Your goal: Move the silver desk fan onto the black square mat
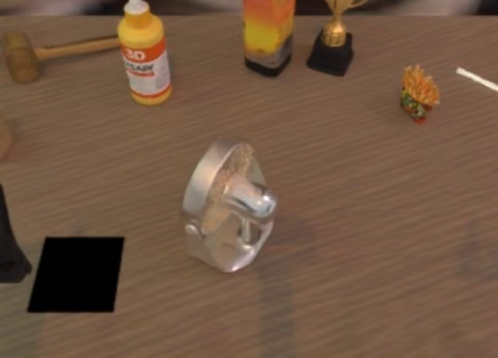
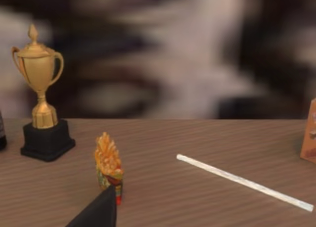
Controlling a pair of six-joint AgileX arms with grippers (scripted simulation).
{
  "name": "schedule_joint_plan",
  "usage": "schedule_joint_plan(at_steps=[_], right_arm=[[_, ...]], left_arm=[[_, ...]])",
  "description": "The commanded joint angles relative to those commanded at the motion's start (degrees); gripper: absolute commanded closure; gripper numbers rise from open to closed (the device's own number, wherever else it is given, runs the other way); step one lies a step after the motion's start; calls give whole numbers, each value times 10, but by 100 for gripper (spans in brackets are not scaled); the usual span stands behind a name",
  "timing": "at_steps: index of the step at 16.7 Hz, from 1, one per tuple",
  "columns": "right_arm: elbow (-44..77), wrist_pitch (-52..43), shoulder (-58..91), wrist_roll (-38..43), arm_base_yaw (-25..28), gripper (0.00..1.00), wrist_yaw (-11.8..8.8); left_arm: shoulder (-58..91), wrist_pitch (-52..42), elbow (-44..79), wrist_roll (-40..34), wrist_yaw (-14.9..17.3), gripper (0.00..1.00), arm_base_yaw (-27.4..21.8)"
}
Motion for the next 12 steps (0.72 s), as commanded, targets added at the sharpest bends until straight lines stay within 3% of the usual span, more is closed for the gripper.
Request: schedule_joint_plan(at_steps=[5,12], right_arm=[[0,0,0,0,0,0,0],[0,0,0,0,0,0,0]], left_arm=[[35,-34,34,0,1,0,-14],[318,-257,305,-8,0,0,-100]])
